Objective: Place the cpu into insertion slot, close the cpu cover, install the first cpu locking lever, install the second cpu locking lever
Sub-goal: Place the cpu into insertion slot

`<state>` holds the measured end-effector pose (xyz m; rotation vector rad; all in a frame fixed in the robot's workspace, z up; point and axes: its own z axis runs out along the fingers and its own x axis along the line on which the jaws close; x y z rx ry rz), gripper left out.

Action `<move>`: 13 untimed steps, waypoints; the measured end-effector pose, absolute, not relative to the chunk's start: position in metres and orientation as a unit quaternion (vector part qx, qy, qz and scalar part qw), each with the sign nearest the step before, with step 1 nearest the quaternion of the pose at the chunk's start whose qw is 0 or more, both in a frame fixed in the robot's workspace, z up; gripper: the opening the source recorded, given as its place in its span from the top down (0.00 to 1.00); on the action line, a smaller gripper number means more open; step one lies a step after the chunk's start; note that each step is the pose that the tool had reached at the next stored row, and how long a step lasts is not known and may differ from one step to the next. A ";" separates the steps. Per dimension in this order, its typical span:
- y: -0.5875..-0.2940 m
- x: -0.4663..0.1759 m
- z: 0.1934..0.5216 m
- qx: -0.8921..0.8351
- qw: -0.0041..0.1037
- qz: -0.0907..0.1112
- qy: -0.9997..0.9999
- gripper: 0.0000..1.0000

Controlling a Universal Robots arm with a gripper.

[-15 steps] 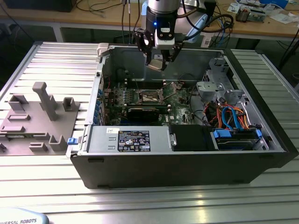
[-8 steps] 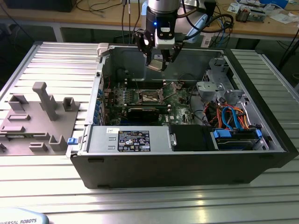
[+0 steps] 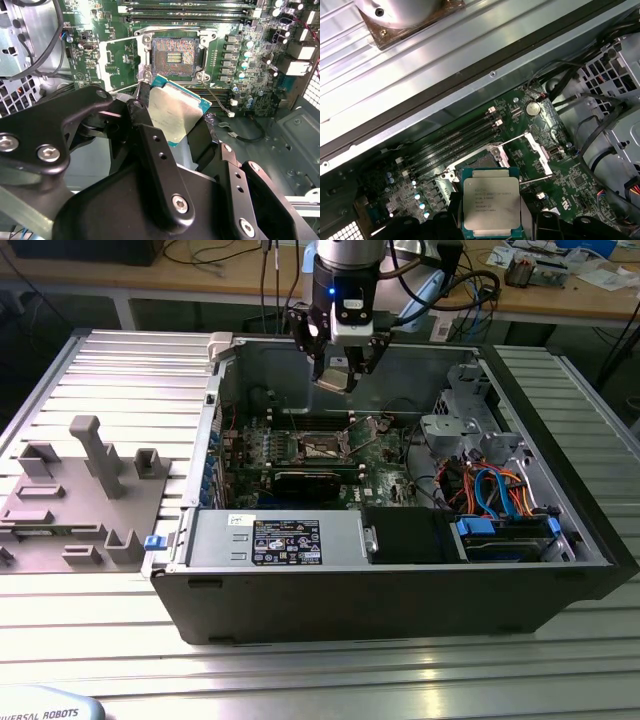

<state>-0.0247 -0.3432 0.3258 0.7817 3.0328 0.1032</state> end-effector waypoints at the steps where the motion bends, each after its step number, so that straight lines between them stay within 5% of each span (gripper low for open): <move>1: -0.343 -0.025 0.326 0.252 0.004 0.033 0.967 0.46; 13: -0.343 -0.025 0.325 0.258 0.004 0.033 0.966 0.46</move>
